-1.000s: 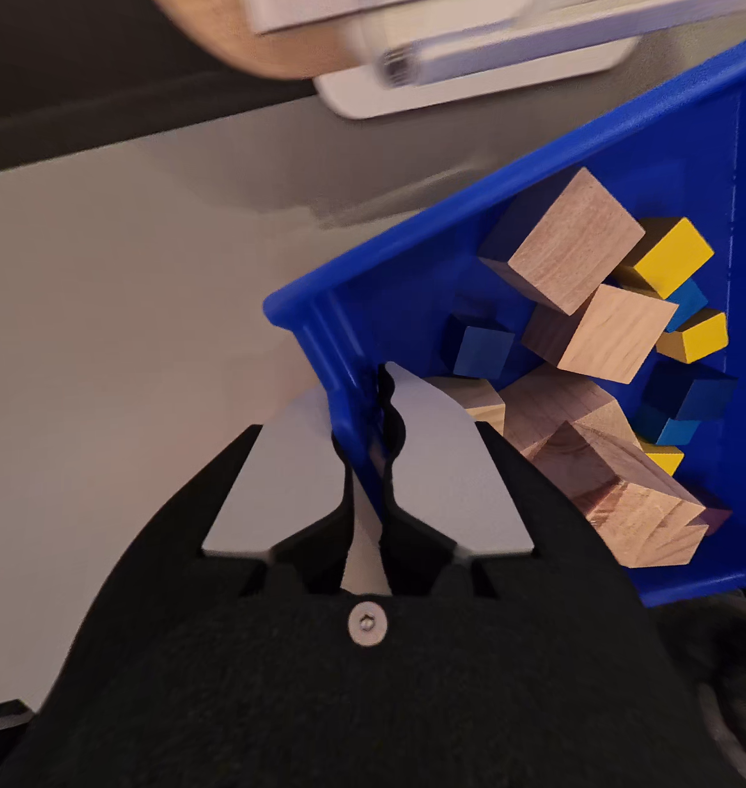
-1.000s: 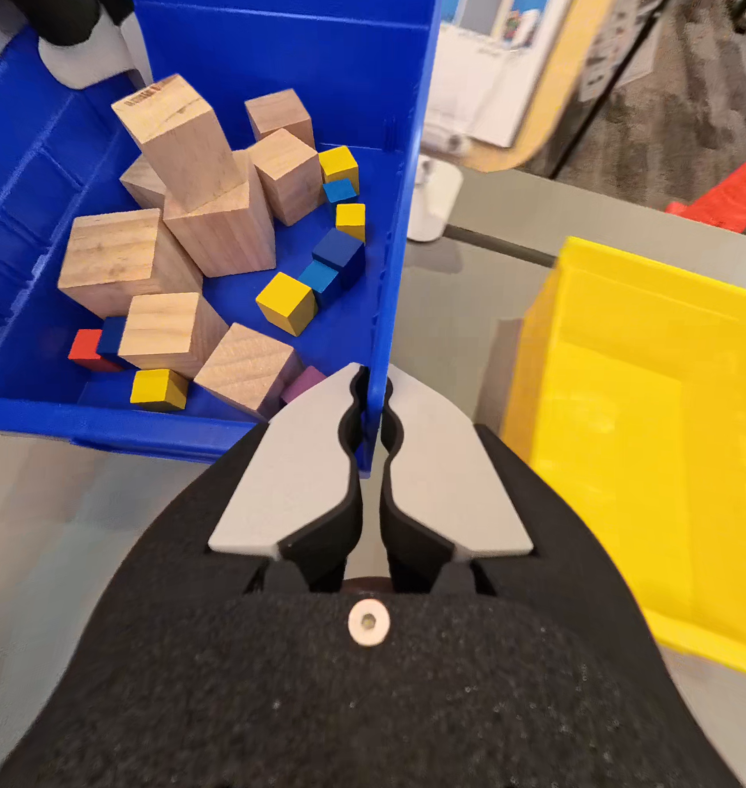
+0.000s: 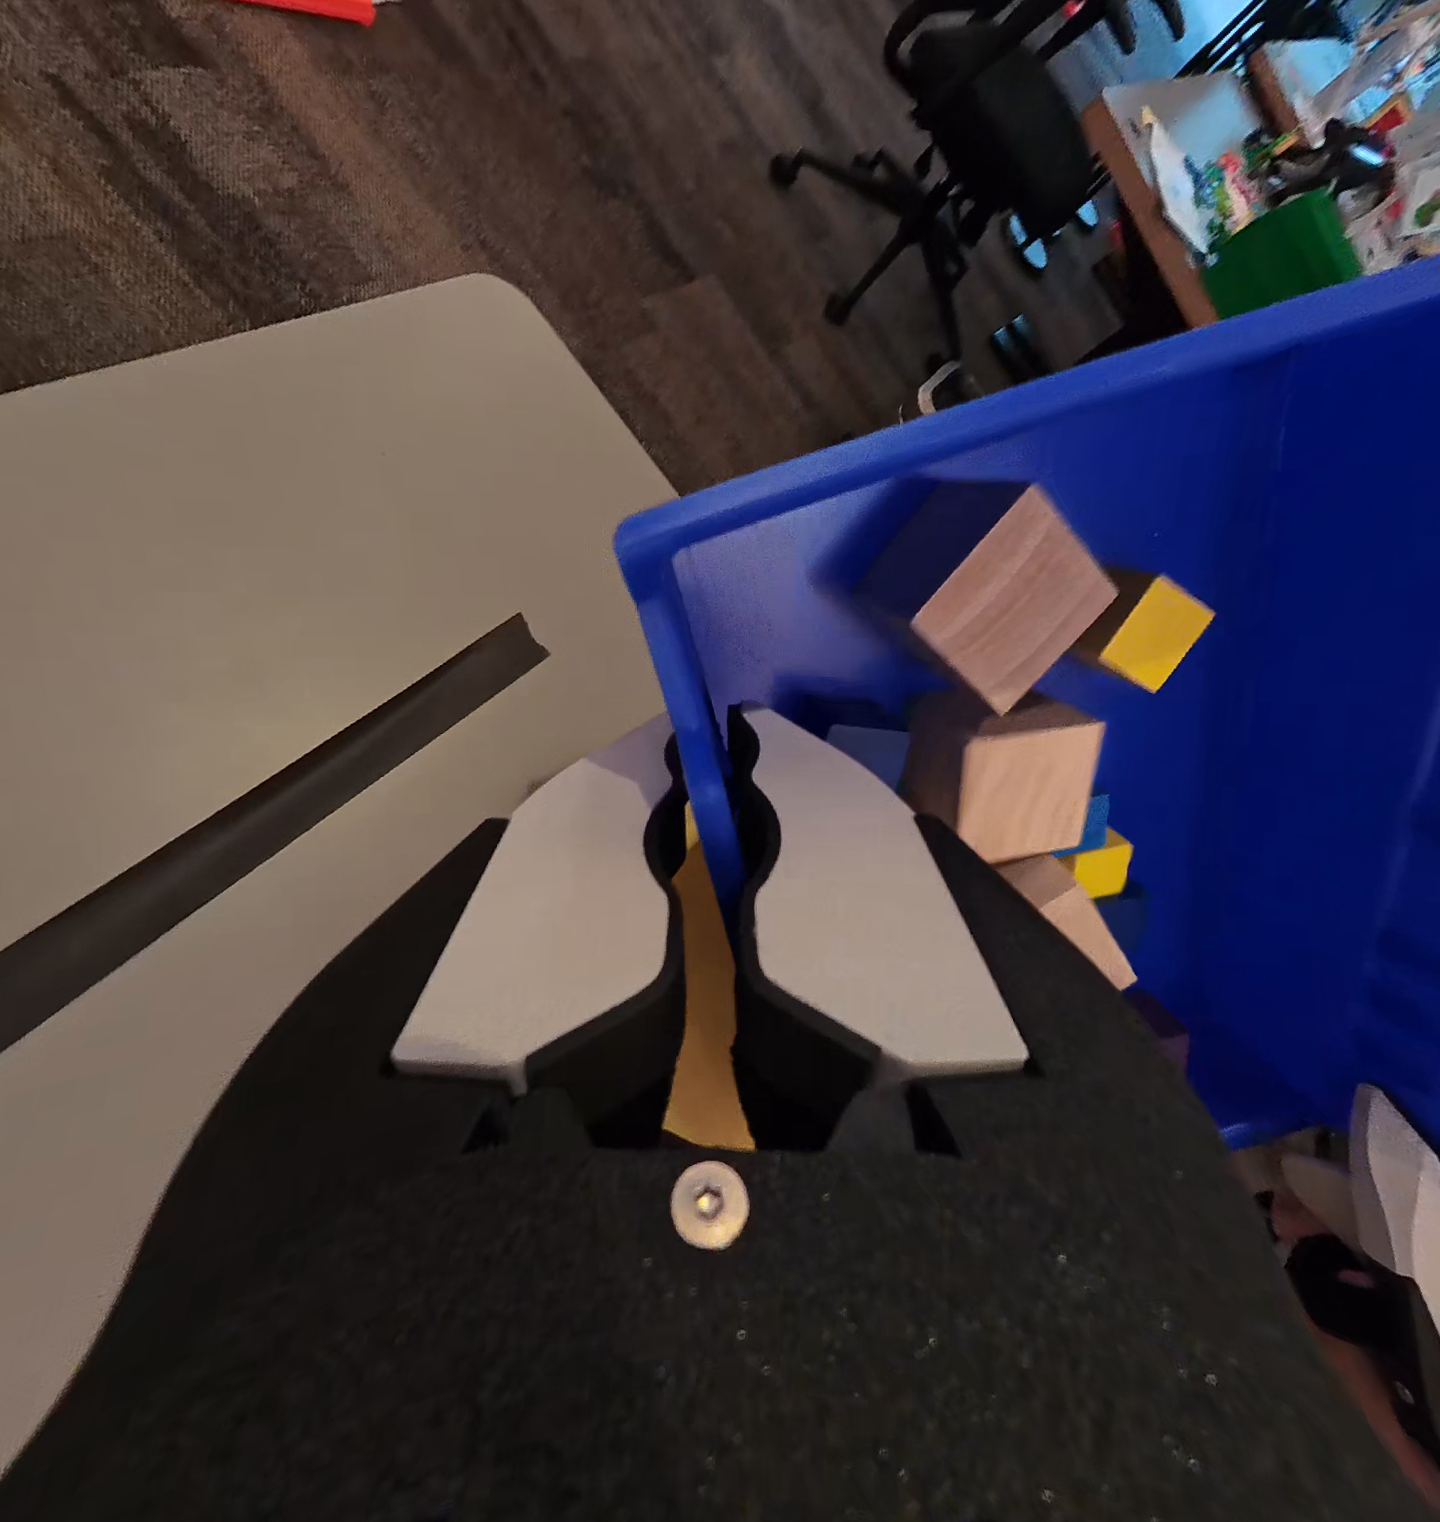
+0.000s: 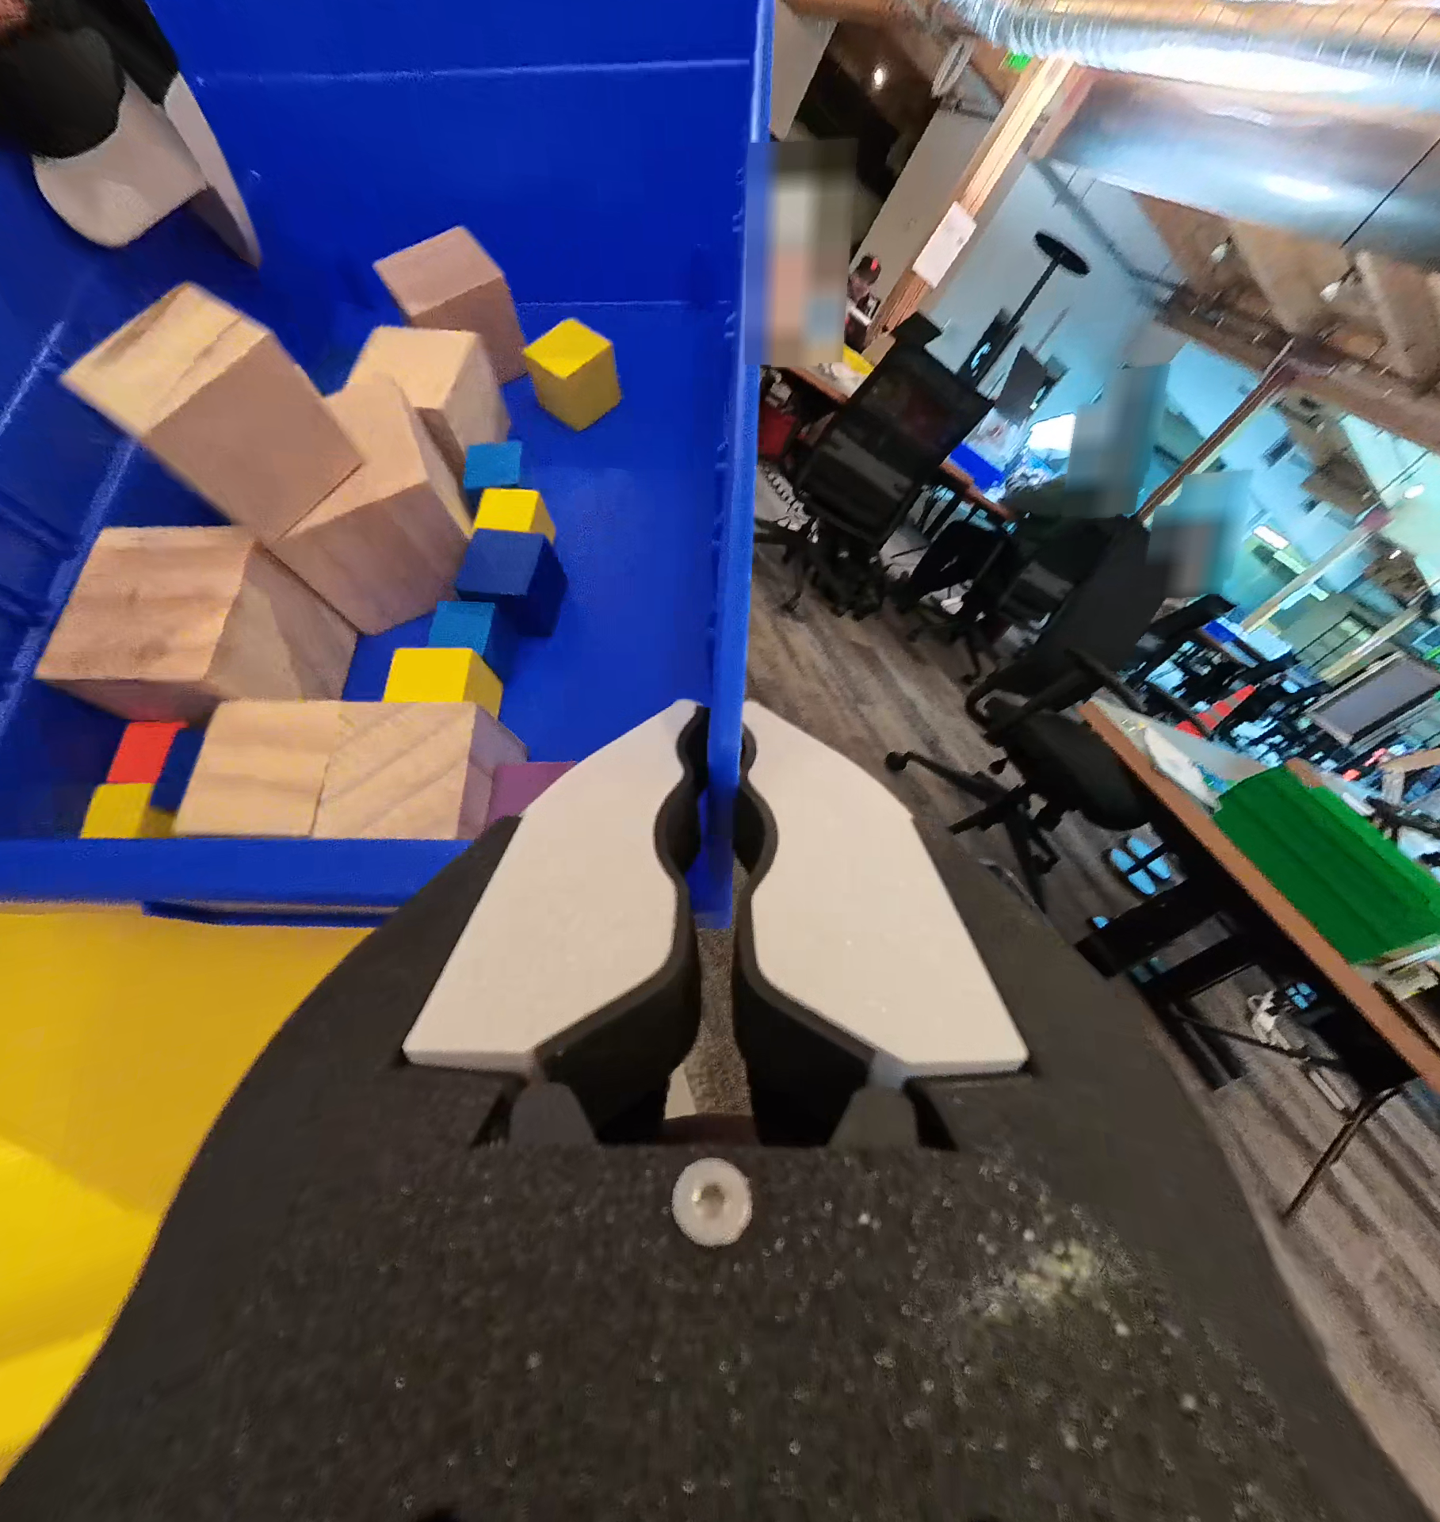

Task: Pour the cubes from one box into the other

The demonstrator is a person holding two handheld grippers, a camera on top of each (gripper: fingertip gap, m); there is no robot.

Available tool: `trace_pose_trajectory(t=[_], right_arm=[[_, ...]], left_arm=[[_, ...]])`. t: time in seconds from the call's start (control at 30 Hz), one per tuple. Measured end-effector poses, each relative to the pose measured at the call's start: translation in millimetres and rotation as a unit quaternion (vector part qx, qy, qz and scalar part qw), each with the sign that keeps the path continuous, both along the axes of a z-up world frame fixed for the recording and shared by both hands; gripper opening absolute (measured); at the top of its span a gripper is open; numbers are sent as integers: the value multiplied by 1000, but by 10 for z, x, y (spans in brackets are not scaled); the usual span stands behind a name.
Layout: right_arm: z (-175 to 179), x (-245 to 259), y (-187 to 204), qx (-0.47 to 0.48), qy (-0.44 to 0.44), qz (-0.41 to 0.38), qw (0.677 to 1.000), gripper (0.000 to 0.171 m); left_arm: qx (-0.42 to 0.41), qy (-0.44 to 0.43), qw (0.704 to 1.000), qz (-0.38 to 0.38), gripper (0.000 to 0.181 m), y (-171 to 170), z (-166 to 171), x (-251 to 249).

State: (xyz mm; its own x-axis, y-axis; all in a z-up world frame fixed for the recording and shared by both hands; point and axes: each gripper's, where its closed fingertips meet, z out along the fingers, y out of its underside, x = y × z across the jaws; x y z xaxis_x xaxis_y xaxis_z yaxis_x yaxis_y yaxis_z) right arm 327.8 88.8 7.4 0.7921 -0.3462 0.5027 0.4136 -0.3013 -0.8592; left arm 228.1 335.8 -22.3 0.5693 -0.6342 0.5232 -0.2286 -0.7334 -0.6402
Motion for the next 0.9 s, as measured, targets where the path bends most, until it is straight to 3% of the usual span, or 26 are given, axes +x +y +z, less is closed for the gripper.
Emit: trace_pose_trajectory(t=[0.2, 0.37, 0.57, 0.9], right_arm=[[-48, -129, 30, 15, -24, 6, 1000, 3], [-58, -366, -59, 42, -133, -9, 990, 3], [-139, -348, -157, 60, -135, -25, 989, 3], [-134, -386, -183, 102, -194, -34, 975, 5]], left_arm=[[-3, -33, 999, 3, 7, 32, -39, -127], [-15, -77, 997, -16, 6, 29, -34, -168], [7, -90, 995, -47, 7, -73, -86, -136], [60, -153, 984, -66, 6, -75, 470, -53]])
